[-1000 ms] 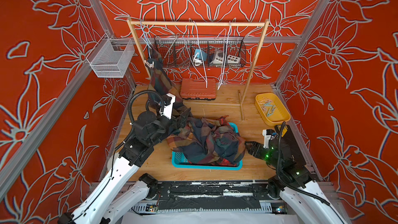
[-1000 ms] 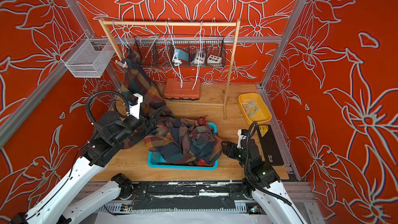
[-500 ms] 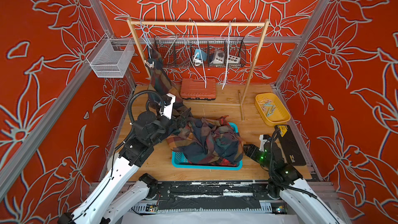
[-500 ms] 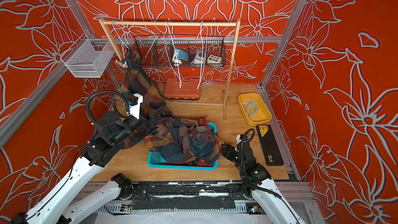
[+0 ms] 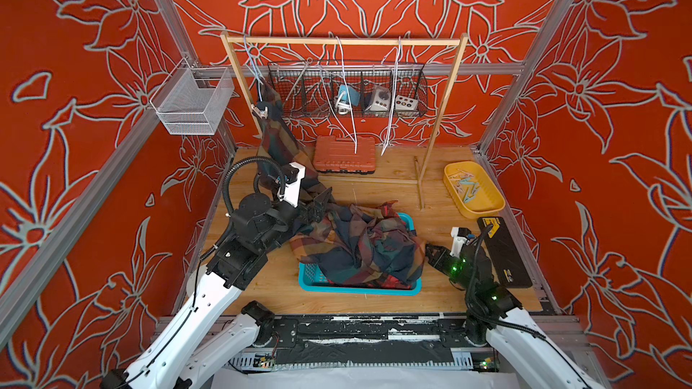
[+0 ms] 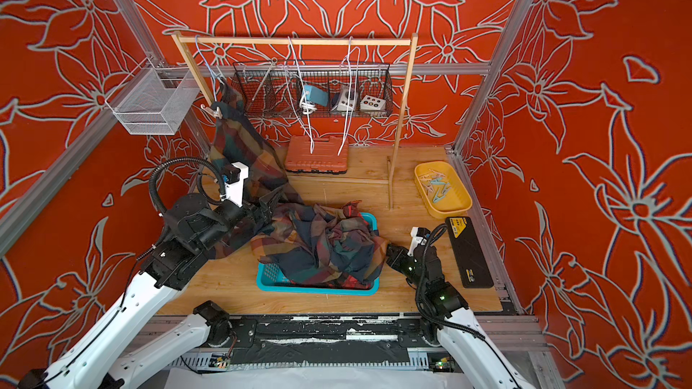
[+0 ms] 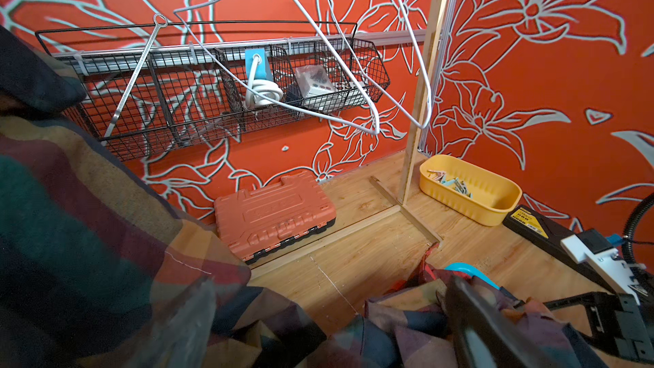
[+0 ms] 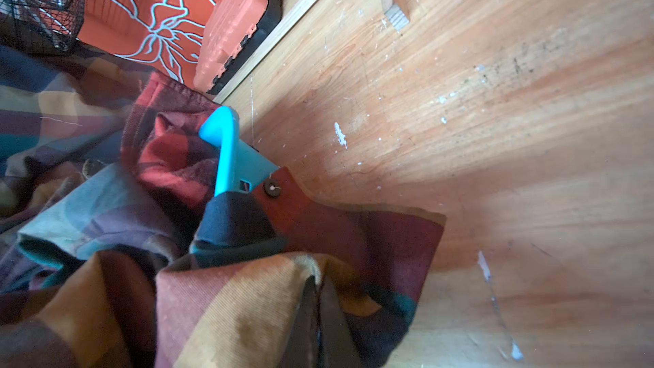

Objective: Remove the clothespins securing long-sleeve shirts to the hanger
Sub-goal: Adjust the long-sleeve shirt at the bin.

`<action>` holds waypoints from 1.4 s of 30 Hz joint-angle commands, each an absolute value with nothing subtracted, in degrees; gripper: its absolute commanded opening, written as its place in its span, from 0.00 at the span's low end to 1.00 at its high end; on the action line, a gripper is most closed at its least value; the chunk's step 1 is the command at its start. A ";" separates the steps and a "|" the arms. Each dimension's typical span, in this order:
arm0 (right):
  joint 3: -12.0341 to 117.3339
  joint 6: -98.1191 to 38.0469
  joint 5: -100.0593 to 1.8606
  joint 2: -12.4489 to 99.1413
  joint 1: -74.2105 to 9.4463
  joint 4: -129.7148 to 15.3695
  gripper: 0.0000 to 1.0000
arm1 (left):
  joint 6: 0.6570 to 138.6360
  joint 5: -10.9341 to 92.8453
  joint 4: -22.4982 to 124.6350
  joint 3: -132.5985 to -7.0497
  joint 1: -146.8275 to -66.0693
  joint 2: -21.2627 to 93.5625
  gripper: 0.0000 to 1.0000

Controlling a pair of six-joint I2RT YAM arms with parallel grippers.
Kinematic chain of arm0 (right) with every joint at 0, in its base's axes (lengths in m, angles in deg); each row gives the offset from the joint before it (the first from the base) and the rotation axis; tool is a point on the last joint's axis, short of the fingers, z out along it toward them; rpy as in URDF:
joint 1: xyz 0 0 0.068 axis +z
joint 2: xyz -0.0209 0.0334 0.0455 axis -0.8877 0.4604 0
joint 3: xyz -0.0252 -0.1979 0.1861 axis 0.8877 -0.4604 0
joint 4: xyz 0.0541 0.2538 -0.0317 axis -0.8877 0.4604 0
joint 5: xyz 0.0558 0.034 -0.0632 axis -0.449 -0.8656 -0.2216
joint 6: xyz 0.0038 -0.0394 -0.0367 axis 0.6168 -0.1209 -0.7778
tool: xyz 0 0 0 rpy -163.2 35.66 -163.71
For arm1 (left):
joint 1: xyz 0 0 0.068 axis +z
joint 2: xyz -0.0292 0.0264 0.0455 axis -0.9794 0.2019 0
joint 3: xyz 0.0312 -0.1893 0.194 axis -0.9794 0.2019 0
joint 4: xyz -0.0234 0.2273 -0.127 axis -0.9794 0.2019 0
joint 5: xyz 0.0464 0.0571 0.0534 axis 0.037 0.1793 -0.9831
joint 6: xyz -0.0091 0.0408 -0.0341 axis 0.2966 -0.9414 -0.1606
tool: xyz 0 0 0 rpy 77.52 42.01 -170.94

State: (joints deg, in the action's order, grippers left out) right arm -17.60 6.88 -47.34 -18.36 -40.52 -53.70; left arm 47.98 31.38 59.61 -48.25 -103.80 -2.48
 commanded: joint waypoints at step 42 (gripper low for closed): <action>19.57 -21.13 -36.17 17.00 -11.61 -38.34 0.52 | 44.89 11.76 54.10 -52.95 -102.72 -6.40 0.98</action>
